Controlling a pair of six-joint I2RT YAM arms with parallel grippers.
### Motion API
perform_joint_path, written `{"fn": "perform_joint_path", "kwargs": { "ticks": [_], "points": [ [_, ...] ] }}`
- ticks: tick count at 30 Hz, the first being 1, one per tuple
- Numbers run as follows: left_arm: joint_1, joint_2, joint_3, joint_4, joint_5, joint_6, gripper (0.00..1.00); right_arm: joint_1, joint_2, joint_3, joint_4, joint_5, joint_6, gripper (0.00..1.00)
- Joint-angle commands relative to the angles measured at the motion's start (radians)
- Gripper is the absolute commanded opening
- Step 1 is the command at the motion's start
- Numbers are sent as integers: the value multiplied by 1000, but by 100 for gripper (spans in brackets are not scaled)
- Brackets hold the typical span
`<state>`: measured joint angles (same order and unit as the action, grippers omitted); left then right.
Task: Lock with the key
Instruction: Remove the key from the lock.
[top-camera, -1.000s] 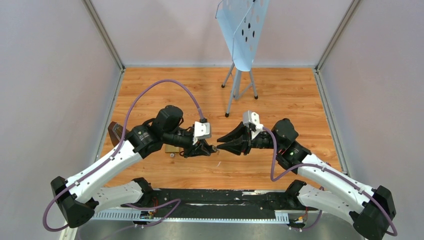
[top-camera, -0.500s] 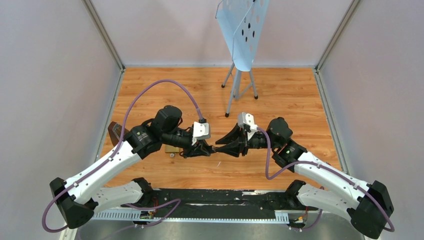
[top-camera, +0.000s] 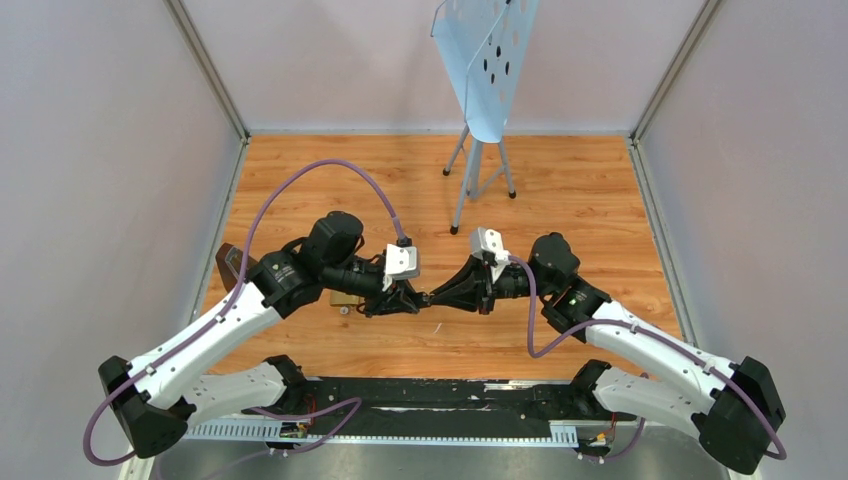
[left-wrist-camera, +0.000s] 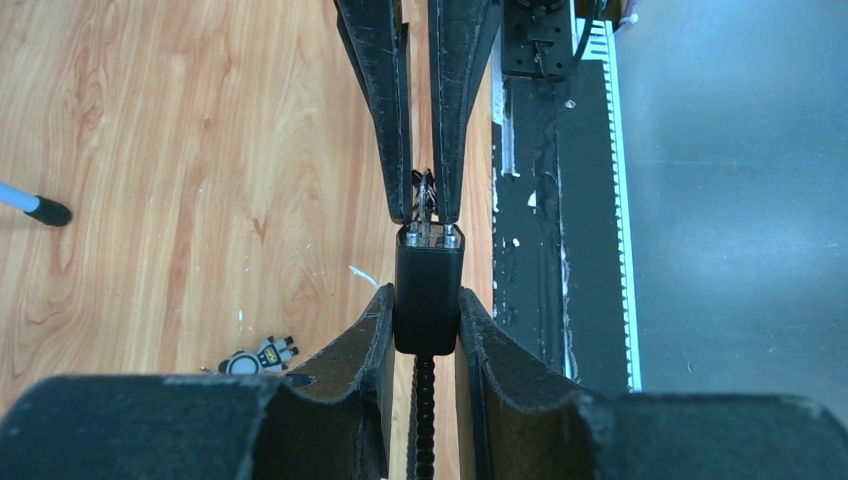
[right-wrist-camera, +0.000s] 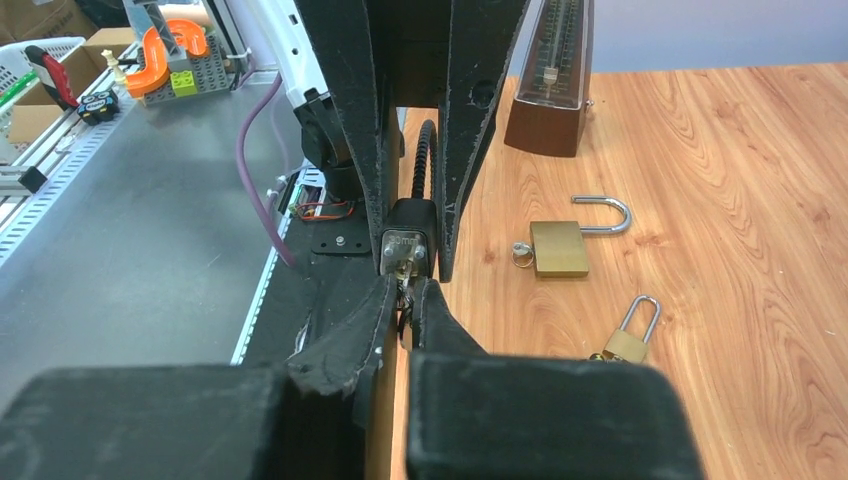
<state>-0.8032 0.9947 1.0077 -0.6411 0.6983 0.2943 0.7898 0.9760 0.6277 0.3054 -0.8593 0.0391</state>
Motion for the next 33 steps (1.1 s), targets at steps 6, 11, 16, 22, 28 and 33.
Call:
{"fn": "perform_joint_path", "kwargs": {
  "ticks": [6, 11, 16, 22, 28, 33],
  "points": [
    [-1, -32, 21, 84, 19, -15, 7, 7, -38, 20, 106, 87, 89, 0],
    [-1, -43, -48, 214, 1, -55, 42, 7, -52, 38, 104, 164, 188, 0],
    [-1, -39, -100, 347, 20, -90, 51, 7, -66, 47, 104, 187, 240, 0],
    [-1, -27, -119, 376, 49, -87, 52, 7, -91, 33, 101, 164, 222, 0],
    [0, -22, -107, 389, 91, -102, 49, 8, -89, 26, 70, 95, 143, 0],
    [-1, -8, -95, 376, 110, -108, 47, 8, -83, 28, 69, 68, 95, 0]
  ]
}}
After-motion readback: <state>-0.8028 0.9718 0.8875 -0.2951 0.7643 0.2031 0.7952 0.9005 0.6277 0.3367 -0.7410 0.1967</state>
